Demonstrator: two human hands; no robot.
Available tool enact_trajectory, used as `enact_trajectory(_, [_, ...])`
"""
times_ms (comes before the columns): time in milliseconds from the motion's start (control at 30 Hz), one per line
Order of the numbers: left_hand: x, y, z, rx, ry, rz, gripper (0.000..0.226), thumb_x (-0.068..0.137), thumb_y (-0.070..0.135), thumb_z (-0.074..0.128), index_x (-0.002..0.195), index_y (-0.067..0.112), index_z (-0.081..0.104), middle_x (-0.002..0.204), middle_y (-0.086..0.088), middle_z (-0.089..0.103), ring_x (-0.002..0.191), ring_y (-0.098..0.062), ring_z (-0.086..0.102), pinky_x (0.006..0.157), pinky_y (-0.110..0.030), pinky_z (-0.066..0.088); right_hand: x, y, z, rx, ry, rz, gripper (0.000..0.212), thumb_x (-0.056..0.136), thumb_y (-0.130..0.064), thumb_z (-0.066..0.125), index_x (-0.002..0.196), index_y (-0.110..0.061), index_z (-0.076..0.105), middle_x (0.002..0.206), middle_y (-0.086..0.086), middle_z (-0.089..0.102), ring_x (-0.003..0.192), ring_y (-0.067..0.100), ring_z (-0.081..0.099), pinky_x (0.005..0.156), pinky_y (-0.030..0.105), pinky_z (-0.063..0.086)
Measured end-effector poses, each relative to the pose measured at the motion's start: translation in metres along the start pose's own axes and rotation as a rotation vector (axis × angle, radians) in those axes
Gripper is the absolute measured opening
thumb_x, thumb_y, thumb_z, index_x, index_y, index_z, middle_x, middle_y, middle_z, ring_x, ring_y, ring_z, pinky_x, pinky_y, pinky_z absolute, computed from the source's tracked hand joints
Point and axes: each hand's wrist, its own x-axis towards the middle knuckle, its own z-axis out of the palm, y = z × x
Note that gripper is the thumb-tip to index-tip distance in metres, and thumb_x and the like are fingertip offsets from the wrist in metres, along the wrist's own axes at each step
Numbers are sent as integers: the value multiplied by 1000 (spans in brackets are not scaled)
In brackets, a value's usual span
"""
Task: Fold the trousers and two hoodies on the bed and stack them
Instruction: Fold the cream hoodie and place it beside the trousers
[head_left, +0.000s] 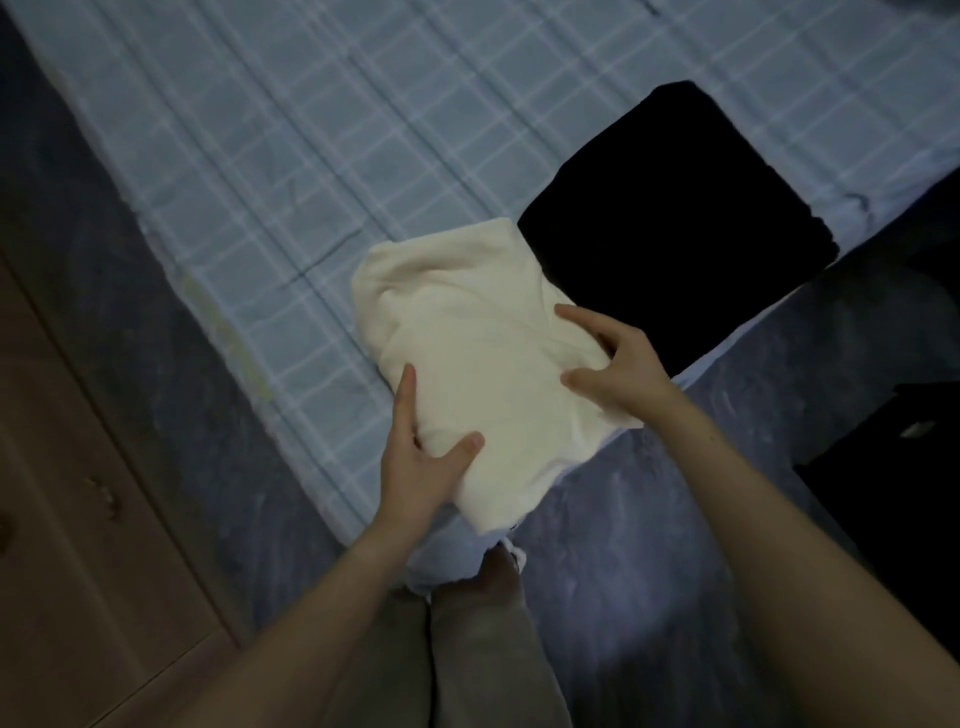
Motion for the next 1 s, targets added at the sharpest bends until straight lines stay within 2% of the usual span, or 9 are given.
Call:
enact_trajectory(67, [-1,6,6,-29,-7,18,100,69,43,83,136,72,14,140,48,26,136,-12,41,110,-42,42,0,-2,-6,-4,55,-38,78,68,1,72,124,-52,59,115,-39,62,104,-12,62,77,4,47])
enact_trajectory(200, [15,8,23,38,-76,22,103,76,34,83,137,68,8,154,19,31,136,-14,41,105,-25,38,6,16,-15,5,18,-11,77,72,7,75,136,-32,58,128,-15,62,115,5,61,96,24,51])
enact_trajectory(300, [20,4,25,91,-99,-32,106,77,34,81,145,61,3,148,16,37,128,-11,44,99,-24,38,10,19,-18,-34,-53,24,78,72,5,80,140,-25,55,135,-5,58,123,13,56,107,33,45])
enact_trajectory(467, [16,8,24,105,-105,-48,107,76,41,80,144,63,1,134,22,38,117,-6,44,92,-24,38,9,17,-21,-30,-60,33,78,72,3,81,139,-27,54,133,-7,57,120,11,55,97,15,45])
enact_trajectory(600, [13,7,26,89,-79,-31,108,66,57,77,143,66,1,130,24,43,112,-2,47,81,-10,37,10,19,-16,-34,-42,34,77,72,2,81,137,-28,55,130,-9,56,118,8,54,89,3,42])
enact_trajectory(733, [20,2,21,118,-135,-46,109,77,42,79,147,59,-4,143,11,44,124,-15,48,91,-23,38,9,15,-10,-130,-13,57,77,72,-3,80,139,-30,53,137,-4,54,124,17,53,107,32,43])
enact_trajectory(833, [25,10,8,254,-236,-46,110,81,41,76,153,43,-7,148,-4,45,124,-30,52,93,-32,44,0,1,-1,-321,18,43,77,78,-5,76,146,-24,46,147,6,46,133,25,44,107,26,33])
enact_trajectory(900, [26,22,-6,611,-240,51,104,81,45,75,156,26,6,137,-15,50,115,-37,53,90,-40,47,-16,-8,13,-496,169,15,72,83,-7,69,149,-15,42,154,14,37,138,33,37,113,32,29])
enact_trajectory(1000, [40,44,-22,1034,1,516,69,76,39,78,132,8,52,131,-24,52,108,-42,51,85,-47,49,-42,-23,52,-462,550,-5,59,93,-18,59,149,-10,42,157,16,33,144,36,29,120,47,23])
